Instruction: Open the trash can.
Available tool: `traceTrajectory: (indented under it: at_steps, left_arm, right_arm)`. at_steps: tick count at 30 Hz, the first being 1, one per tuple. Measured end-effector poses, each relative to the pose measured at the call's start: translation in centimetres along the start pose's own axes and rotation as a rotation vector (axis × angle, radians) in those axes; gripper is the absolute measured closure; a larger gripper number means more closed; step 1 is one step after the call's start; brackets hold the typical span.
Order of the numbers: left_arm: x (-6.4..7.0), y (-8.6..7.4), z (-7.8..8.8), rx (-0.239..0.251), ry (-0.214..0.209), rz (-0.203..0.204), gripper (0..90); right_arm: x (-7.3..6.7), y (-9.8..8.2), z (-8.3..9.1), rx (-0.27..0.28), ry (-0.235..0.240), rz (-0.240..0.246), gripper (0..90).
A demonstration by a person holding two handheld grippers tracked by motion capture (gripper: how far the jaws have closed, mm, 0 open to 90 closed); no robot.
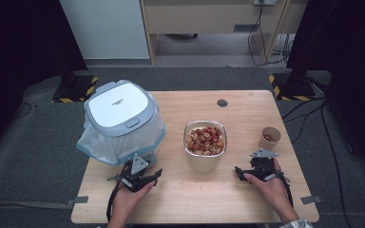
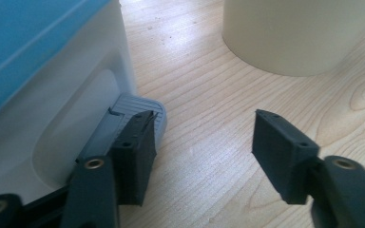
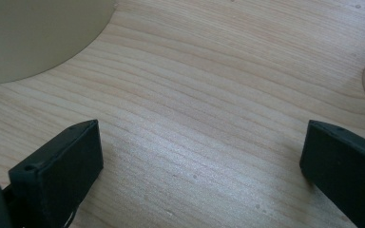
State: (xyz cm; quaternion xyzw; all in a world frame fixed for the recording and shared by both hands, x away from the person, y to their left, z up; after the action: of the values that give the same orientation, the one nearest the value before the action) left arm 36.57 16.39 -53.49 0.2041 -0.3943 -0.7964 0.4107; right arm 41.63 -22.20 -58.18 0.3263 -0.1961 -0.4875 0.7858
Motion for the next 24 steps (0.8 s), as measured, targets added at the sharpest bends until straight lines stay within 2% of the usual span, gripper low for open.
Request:
traceTrajectory:
  at_steps: [8, 9, 10, 14, 18, 23, 24]
  left_arm:
    - [-0.3, 0.3, 0.1, 0.002, 0.013, -0.014, 63.1]
    - [-0.4, 0.3, 0.0, -0.002, 0.017, -0.019, 63.1]
    - [-0.5, 0.3, -0.1, -0.001, 0.026, -0.021, 67.6]
    - [-1.2, 0.3, -0.4, -0.008, 0.046, -0.026, 75.4]
    - [-1.8, 0.2, -0.5, -0.011, 0.071, -0.026, 81.4]
    - [-2.1, 0.0, -0.8, -0.037, 0.094, -0.041, 86.9]
    - [-2.3, -0.2, -0.9, -0.049, 0.11, -0.051, 87.4]
  right_arm:
    - [0.0, 0.0, 0.1, 0.002, 0.003, 0.01, 1.7]
    - [0.0, 0.0, 0.1, 0.002, 0.003, 0.01, 1.7]
    - [0.0, 0.0, 0.1, 0.003, 0.004, 0.013, 2.3]
    - [-0.1, -0.1, 0.1, 0.005, 0.004, 0.012, 2.8]
    - [-0.1, -0.1, 0.1, 0.006, 0.002, 0.01, 2.8]
    - [-0.1, -0.1, 0.1, 0.006, 0.002, 0.01, 2.8]
    - [-0.1, -0.1, 0.1, 0.004, 0.003, 0.01, 2.8]
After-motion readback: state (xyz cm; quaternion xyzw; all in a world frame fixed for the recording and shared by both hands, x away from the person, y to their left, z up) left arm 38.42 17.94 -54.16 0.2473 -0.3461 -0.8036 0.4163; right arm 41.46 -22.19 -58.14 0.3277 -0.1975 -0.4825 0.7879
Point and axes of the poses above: each handheld gripper's, and its own axes: z roughly backward along the jaws, y roughly out of its top, x roughly to its right, the point moved 6 cm from there along -z, roughly forward along the jaws
